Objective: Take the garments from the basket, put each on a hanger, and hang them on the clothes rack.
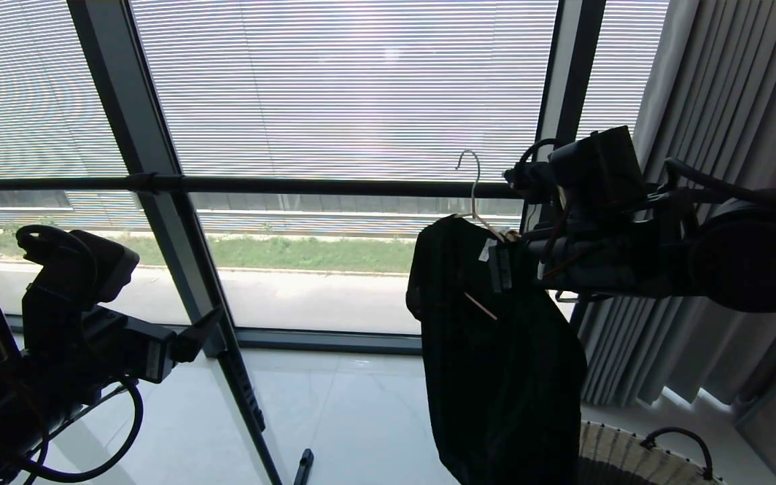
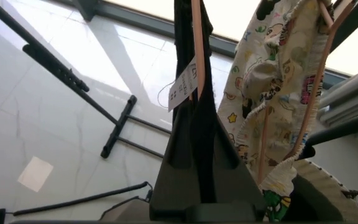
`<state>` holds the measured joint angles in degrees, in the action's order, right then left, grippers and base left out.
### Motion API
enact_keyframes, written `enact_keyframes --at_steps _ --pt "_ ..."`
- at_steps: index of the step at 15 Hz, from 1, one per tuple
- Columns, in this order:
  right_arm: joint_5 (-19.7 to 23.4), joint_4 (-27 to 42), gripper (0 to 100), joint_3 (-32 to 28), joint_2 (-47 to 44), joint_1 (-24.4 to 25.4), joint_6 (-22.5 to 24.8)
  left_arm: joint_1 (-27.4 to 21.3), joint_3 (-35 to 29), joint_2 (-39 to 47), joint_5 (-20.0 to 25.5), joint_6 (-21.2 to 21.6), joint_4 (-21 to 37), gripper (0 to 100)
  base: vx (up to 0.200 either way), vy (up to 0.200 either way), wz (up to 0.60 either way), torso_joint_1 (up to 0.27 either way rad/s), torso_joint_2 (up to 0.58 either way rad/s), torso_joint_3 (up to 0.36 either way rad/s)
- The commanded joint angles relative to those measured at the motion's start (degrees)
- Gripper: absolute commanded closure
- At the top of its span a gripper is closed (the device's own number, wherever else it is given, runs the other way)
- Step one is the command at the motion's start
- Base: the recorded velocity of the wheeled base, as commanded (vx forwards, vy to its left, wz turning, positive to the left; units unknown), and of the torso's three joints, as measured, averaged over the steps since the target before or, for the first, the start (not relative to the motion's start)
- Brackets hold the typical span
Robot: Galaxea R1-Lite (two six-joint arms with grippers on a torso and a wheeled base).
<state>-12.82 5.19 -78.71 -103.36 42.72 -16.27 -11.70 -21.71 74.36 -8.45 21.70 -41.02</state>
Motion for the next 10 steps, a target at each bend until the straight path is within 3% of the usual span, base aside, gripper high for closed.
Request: enact_keyframes --at_steps 1,10 --pt "0.1 0.1 100 -0.7 -1.6 -1.2 0.0 0.0 0.0 0.5 0.0 0.0 0.0 0 0.0 0.0 0.0 0.0 0.0 0.0" --pt "0.2 0.0 100 -1.8 -6.6 -1.8 0.0 -0.8 -0.1 0.8 -0.1 0.0 0.0 0 0.0 0.0 0.0 0.0 0.0 0.0"
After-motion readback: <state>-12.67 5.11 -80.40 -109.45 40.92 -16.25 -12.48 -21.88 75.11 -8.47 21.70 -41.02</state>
